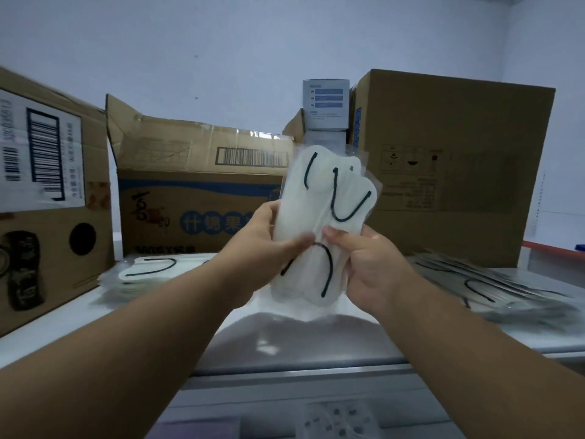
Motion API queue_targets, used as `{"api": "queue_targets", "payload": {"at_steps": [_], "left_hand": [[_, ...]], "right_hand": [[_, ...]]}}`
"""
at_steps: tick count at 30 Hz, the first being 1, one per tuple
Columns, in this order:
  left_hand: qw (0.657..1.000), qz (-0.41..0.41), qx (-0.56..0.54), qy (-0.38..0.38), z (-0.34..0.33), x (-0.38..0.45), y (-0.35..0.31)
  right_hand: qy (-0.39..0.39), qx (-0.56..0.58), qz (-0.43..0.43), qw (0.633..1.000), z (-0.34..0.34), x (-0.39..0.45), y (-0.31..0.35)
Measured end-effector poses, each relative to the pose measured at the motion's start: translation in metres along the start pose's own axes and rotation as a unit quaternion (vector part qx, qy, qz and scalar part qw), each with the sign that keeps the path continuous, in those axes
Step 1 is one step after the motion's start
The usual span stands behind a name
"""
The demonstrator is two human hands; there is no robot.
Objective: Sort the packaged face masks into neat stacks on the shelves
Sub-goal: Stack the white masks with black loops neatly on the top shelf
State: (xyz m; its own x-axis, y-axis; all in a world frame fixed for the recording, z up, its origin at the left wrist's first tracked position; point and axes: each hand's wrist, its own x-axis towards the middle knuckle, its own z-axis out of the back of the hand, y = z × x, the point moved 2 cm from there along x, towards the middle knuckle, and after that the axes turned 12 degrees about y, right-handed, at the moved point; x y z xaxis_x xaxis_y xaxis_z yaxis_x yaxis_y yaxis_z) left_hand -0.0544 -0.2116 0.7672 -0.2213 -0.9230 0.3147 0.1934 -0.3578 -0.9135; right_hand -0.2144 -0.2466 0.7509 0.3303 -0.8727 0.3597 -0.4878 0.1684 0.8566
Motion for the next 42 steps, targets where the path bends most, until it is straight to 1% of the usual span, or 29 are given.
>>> {"api": "queue_targets", "payload": {"at_steps": [2, 4, 6, 10, 12, 14, 15, 17, 19, 20, 21, 22, 23, 25, 27, 28, 29, 31, 32, 34, 36, 38, 40, 42], "left_hand": [[0.999, 0.016, -0.036, -0.004, 0.015, -0.010, -0.001], [0.999, 0.018, -0.034, -0.015, 0.031, -0.020, -0.001], [0.999, 0.013, -0.026, -0.017, 0.043, -0.029, 0.000], [1.000, 0.007, -0.014, 0.009, 0.068, -0.043, -0.003], [1.000, 0.003, 0.000, 0.016, 0.081, -0.048, -0.006], [1.000, -0.010, -0.016, 0.011, 0.095, -0.055, -0.007], [0.999, -0.020, -0.043, 0.000, 0.102, -0.059, -0.006], [0.989, -0.039, -0.141, -0.022, 0.111, -0.069, 0.000], [0.964, -0.055, -0.258, -0.035, 0.112, -0.074, 0.006], [0.955, -0.056, -0.286, -0.048, 0.112, -0.074, 0.010], [0.956, -0.054, -0.280, -0.069, 0.113, -0.074, 0.013], [0.963, -0.050, -0.247, -0.092, 0.116, -0.074, 0.014], [0.974, -0.050, -0.192, -0.107, 0.123, -0.075, 0.014], [0.990, -0.060, -0.074, -0.106, 0.140, -0.078, 0.011], [0.995, -0.067, -0.007, -0.079, 0.158, -0.083, 0.011], [0.995, -0.066, 0.006, -0.069, 0.164, -0.086, 0.012], [0.996, -0.063, 0.016, -0.061, 0.168, -0.087, 0.014], [0.998, -0.053, 0.020, -0.030, 0.172, -0.090, 0.017], [0.999, -0.047, 0.016, -0.009, 0.173, -0.091, 0.019], [0.999, -0.038, 0.013, 0.013, 0.173, -0.092, 0.024], [0.999, -0.027, 0.027, 0.004, 0.175, -0.091, 0.029], [0.999, -0.009, 0.044, -0.009, 0.175, -0.094, 0.032], [0.999, 0.000, 0.040, -0.002, 0.174, -0.098, 0.035], [0.999, -0.015, 0.040, -0.011, 0.174, -0.101, 0.036]], "right_hand": [[0.006, 0.044, 0.006, 0.999, -0.011, 0.002, -0.004], [0.016, 0.068, -0.006, 0.998, -0.024, 0.005, -0.011], [0.033, 0.062, -0.022, 0.997, -0.039, 0.006, -0.019], [0.053, 0.036, -0.038, 0.997, -0.063, 0.008, -0.028], [0.064, 0.039, -0.037, 0.997, -0.074, 0.010, -0.033], [0.065, 0.062, -0.017, 0.996, -0.085, 0.014, -0.036], [0.060, 0.085, -0.001, 0.995, -0.089, 0.017, -0.037], [0.026, 0.149, 0.031, 0.988, -0.098, 0.022, -0.041], [-0.002, 0.190, 0.044, 0.981, -0.111, 0.026, -0.047], [-0.005, 0.192, 0.040, 0.981, -0.119, 0.025, -0.052], [-0.009, 0.187, 0.032, 0.982, -0.126, 0.024, -0.056], [-0.027, 0.180, 0.022, 0.983, -0.129, 0.024, -0.060], [-0.050, 0.169, 0.016, 0.984, -0.129, 0.023, -0.062], [-0.107, 0.114, 0.022, 0.987, -0.119, 0.018, -0.058], [-0.164, -0.017, 0.012, 0.986, -0.100, 0.013, -0.049], [-0.187, -0.098, 0.000, 0.978, -0.092, 0.009, -0.044], [-0.187, -0.173, -0.008, 0.967, -0.085, 0.006, -0.040], [-0.131, -0.277, -0.025, 0.951, -0.081, 0.000, -0.037], [-0.102, -0.294, -0.034, 0.950, -0.079, -0.001, -0.038], [-0.051, -0.256, -0.056, 0.964, -0.076, -0.002, -0.040], [0.001, -0.211, -0.074, 0.975, -0.078, -0.007, -0.043], [0.028, -0.218, -0.079, 0.972, -0.078, -0.011, -0.044], [0.038, -0.227, -0.046, 0.972, -0.078, -0.014, -0.043], [0.039, -0.241, 0.006, 0.970, -0.079, -0.014, -0.040]]}}
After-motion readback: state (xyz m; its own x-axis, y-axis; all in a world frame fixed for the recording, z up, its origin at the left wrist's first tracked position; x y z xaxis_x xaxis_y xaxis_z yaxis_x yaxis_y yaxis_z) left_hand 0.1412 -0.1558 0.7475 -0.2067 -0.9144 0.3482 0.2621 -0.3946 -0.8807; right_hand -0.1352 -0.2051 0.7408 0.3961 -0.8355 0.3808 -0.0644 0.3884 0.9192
